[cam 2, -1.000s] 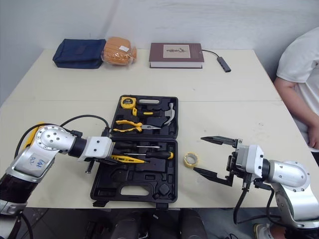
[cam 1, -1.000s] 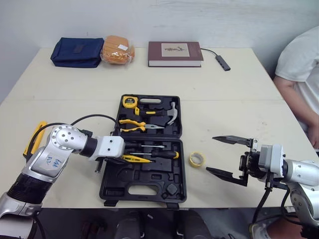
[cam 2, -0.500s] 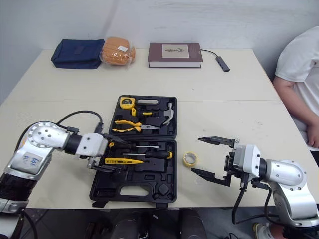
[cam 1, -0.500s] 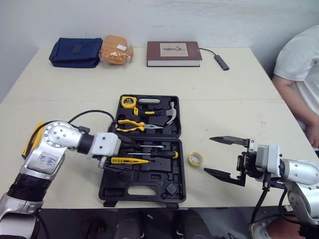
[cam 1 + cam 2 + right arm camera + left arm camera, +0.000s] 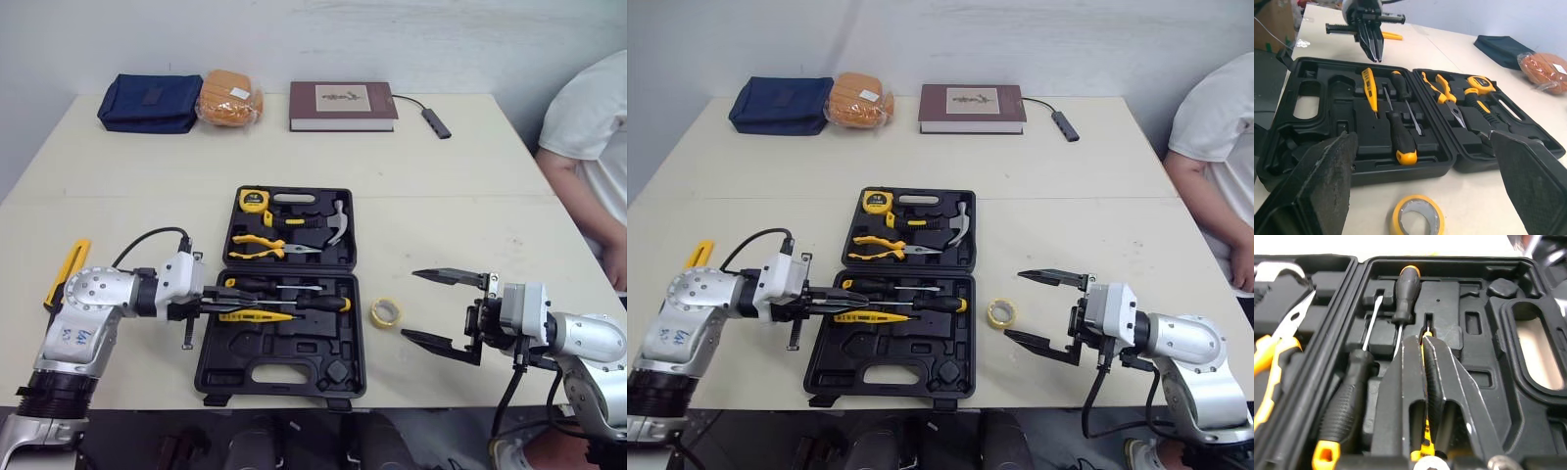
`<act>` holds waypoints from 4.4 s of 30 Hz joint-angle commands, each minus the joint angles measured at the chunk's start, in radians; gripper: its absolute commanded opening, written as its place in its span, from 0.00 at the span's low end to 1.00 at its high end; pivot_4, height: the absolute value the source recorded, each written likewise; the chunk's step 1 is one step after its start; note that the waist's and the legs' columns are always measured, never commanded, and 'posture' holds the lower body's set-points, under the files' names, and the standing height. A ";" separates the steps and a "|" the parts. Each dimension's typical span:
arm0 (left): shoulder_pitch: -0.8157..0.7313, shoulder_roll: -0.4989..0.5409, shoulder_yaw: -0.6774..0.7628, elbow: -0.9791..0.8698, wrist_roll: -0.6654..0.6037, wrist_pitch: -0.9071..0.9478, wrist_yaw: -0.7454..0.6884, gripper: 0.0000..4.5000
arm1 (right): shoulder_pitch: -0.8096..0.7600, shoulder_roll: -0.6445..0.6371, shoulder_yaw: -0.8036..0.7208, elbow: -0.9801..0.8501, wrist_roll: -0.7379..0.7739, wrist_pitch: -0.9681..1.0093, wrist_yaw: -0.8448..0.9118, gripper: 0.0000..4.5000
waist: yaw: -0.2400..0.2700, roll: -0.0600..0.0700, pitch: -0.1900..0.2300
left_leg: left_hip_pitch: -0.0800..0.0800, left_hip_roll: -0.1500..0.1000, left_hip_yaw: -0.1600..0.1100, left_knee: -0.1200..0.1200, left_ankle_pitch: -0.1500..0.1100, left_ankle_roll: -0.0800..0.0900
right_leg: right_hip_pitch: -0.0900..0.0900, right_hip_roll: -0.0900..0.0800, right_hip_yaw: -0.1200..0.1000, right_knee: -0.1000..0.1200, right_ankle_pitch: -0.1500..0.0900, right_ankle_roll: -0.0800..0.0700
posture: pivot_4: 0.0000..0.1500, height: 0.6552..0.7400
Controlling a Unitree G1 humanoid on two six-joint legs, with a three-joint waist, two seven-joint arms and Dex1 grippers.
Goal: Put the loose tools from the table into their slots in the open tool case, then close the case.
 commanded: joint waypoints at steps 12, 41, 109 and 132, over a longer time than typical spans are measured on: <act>0.033 -0.026 -0.040 0.063 0.109 -0.099 0.051 0.01 | -0.018 -0.004 -0.019 0.003 -0.002 -0.021 0.006 1.00 | 0.000 0.000 0.000 | 0.000 0.000 0.000 0.000 -0.001 0.001 | 0.000 -0.001 0.000 0.000 0.000 0.000 | 1.00 1.00; 0.082 -0.022 0.123 -0.037 -0.060 0.104 0.155 0.06 | 0.018 -0.025 -0.109 0.067 0.011 -0.057 0.028 1.00 | 0.011 0.008 -0.004 | 0.002 0.000 0.000 0.000 -0.005 0.006 | 0.001 -0.004 0.001 0.000 0.000 0.000 | 1.00 1.00; 0.025 0.188 0.549 0.445 -0.065 0.665 0.835 0.99 | -0.066 0.064 -0.003 -0.154 0.131 0.040 -0.179 1.00 | -0.001 0.002 -0.005 | 0.002 0.000 0.000 -0.013 -0.004 -0.008 | -0.001 -0.006 -0.001 -0.011 0.002 -0.003 | 1.00 1.00; -0.171 0.214 0.317 0.867 0.136 0.563 0.619 0.25 | -0.090 0.087 0.028 -0.078 0.087 -0.017 -0.055 1.00 | 0.005 0.005 -0.006 | 0.004 -0.001 0.003 -0.012 -0.001 -0.003 | -0.002 -0.002 0.000 -0.005 0.001 -0.003 | 1.00 1.00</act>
